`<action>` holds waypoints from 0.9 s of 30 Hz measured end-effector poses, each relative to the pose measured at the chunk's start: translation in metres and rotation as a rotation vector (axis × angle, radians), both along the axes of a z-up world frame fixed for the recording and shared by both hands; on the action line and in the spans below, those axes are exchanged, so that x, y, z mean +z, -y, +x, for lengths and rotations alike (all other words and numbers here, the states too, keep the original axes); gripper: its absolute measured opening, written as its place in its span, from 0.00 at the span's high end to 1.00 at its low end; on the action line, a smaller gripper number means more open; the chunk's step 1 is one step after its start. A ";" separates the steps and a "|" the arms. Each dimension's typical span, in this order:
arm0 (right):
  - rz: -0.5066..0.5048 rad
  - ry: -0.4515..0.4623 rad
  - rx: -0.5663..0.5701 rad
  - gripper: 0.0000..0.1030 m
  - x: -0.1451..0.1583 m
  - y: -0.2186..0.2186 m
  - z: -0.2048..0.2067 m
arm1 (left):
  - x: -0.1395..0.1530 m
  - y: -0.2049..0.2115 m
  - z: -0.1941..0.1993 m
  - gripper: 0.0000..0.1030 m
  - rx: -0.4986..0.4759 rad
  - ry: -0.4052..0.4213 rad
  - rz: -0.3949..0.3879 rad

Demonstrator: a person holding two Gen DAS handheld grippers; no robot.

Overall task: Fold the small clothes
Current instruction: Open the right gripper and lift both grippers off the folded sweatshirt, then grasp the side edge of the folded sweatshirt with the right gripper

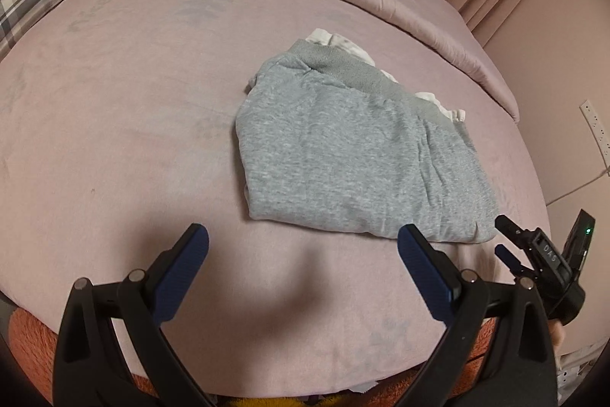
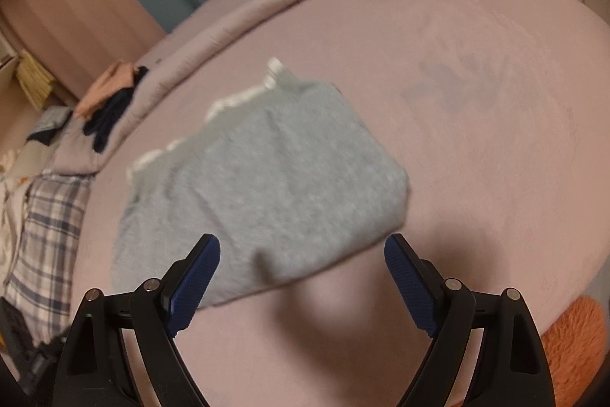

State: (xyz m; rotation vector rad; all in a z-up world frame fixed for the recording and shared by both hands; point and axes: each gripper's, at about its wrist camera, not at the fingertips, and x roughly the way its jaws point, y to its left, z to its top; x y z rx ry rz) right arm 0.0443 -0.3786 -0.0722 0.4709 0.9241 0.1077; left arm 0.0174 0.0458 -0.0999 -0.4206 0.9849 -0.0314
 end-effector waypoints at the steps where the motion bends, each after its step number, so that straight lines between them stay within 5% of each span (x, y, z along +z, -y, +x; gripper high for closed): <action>1: 0.012 0.000 0.002 0.15 -0.002 0.001 0.000 | 0.000 0.000 0.000 0.03 -0.001 -0.001 -0.010; 17: 0.299 0.010 -0.054 0.15 -0.040 0.012 0.020 | 0.003 -0.005 -0.006 0.03 0.036 -0.009 -0.003; 22: 0.337 0.024 -0.039 0.27 -0.042 0.007 0.030 | 0.000 -0.008 -0.006 0.03 0.052 -0.024 -0.007; 27: 0.433 -0.009 -0.055 0.67 -0.052 0.016 0.041 | 0.003 -0.012 -0.010 0.03 0.070 -0.014 -0.007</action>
